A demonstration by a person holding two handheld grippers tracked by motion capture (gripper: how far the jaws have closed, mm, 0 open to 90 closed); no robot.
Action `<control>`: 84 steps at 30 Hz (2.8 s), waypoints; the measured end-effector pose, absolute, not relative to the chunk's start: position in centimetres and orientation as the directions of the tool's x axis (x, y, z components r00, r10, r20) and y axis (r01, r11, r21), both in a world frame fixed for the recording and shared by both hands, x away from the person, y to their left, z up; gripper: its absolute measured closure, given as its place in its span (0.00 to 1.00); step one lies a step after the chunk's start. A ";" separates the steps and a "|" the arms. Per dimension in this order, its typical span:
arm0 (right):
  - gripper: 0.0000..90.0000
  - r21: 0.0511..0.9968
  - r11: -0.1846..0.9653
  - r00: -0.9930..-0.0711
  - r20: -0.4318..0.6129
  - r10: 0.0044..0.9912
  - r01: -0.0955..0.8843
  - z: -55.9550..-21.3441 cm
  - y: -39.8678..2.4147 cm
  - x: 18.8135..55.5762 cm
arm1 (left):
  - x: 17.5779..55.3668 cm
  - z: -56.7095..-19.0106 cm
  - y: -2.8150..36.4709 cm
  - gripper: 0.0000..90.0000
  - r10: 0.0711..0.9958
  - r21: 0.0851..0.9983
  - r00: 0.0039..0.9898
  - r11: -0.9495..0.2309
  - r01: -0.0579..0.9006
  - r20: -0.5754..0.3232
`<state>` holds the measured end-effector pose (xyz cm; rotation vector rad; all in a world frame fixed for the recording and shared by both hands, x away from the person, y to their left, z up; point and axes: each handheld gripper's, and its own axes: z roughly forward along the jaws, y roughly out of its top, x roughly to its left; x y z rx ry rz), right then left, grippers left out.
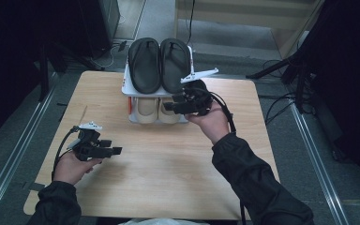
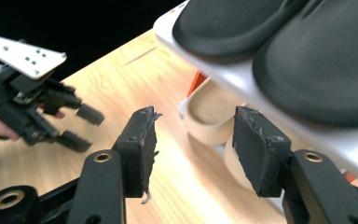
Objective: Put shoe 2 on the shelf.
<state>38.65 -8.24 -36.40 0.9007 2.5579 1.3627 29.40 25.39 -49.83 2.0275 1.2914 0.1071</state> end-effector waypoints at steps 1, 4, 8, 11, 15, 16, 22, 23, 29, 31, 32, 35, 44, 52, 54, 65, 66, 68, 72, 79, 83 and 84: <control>0.55 0.784 0.425 -0.819 0.179 0.545 0.453 -36.8 -8.4 38.4 | 29.4 -49.8 25.4 0.42 0.817 0.606 0.495 -0.240 0.758 -0.295; 0.54 0.778 0.436 -0.822 0.176 0.541 0.453 -37.6 -8.8 37.9 | 29.4 -49.8 25.3 0.42 0.815 0.610 0.498 -0.241 0.755 -0.295; 0.53 0.774 0.435 -0.824 0.191 0.533 0.460 -38.7 -9.4 37.2 | 29.4 -49.8 25.2 0.41 0.810 0.613 0.505 -0.243 0.752 -0.298; 0.53 0.772 0.438 -0.827 0.195 0.527 0.461 -39.6 -9.8 36.6 | 29.4 -49.8 25.2 0.41 0.811 0.611 0.501 -0.240 0.754 -0.301; 0.53 0.772 0.439 -0.828 0.193 0.527 0.460 -40.5 -10.5 35.8 | 29.4 -49.8 25.2 0.41 0.812 0.609 0.500 -0.240 0.756 -0.302; 0.53 0.777 0.432 -0.828 0.197 0.525 0.458 -40.7 -10.8 35.7 | 29.4 -49.8 25.2 0.41 0.812 0.610 0.501 -0.242 0.755 -0.299; 0.53 0.774 0.418 -0.820 0.218 0.529 0.476 -41.7 -12.1 35.0 | 29.4 -49.8 25.0 0.41 0.811 0.607 0.503 -0.246 0.756 -0.298; 0.53 0.774 0.414 -0.818 0.223 0.530 0.480 -41.9 -12.3 34.9 | 29.4 -49.8 25.0 0.41 0.810 0.606 0.506 -0.249 0.755 -0.297; 0.53 0.775 0.398 -0.808 0.234 0.540 0.491 -42.9 -13.7 34.5 | 29.3 -49.8 24.8 0.41 0.808 0.604 0.510 -0.255 0.755 -0.296; 0.53 0.775 0.396 -0.806 0.235 0.544 0.493 -43.1 -14.0 34.3 | 29.3 -49.8 24.7 0.41 0.809 0.607 0.508 -0.251 0.754 -0.296; 0.53 0.775 0.395 -0.804 0.233 0.547 0.493 -43.3 -14.2 34.2 | 29.3 -49.8 24.7 0.41 0.807 0.604 0.512 -0.259 0.754 -0.294; 0.53 0.788 0.409 -0.807 0.179 0.563 0.461 -43.8 -14.8 34.0 | 29.3 -49.8 24.7 0.41 0.807 0.604 0.511 -0.257 0.755 -0.295; 0.53 0.799 0.400 -0.806 0.169 0.567 0.450 -45.2 -16.2 33.7 | 29.3 -49.8 24.6 0.41 0.807 0.603 0.513 -0.259 0.754 -0.294; 0.53 0.788 0.403 -0.797 0.175 0.578 0.466 -46.1 -17.5 33.5 | 29.3 -49.8 24.6 0.41 0.803 0.602 0.518 -0.265 0.754 -0.295; 0.53 0.788 0.403 -0.793 0.170 0.585 0.465 -46.2 -17.8 33.5 | 29.3 -49.8 24.6 0.41 0.803 0.601 0.519 -0.267 0.753 -0.294; 0.50 0.779 0.385 -0.773 0.192 0.605 0.495 -47.1 -18.6 34.0 | 29.3 -49.8 24.4 0.41 0.799 0.601 0.526 -0.275 0.750 -0.291; 0.50 0.779 0.383 -0.771 0.192 0.607 0.496 -47.2 -18.6 34.1 | 29.4 -49.8 24.4 0.41 0.799 0.601 0.527 -0.276 0.750 -0.290; 0.49 0.775 0.386 -0.769 0.193 0.609 0.500 -47.4 -18.6 34.3 | 29.3 -49.8 24.4 0.41 0.798 0.600 0.526 -0.274 0.751 -0.294; 0.49 0.765 0.389 -0.762 0.197 0.617 0.513 -47.9 -18.4 34.7 | 29.4 -49.9 24.2 0.41 0.796 0.597 0.530 -0.282 0.751 -0.292; 0.49 0.761 0.385 -0.759 0.209 0.617 0.522 -48.2 -18.2 35.1 | 29.5 -49.9 24.0 0.40 0.789 0.594 0.536 -0.285 0.752 -0.299; 0.49 0.762 0.382 -0.757 0.210 0.619 0.524 -48.2 -18.2 35.1 | 29.5 -50.0 24.0 0.40 0.791 0.592 0.529 -0.276 0.757 -0.307; 0.49 0.762 0.382 -0.757 0.209 0.620 0.523 -48.2 -18.2 35.1 | 29.5 -50.0 24.0 0.39 0.791 0.592 0.528 -0.275 0.757 -0.308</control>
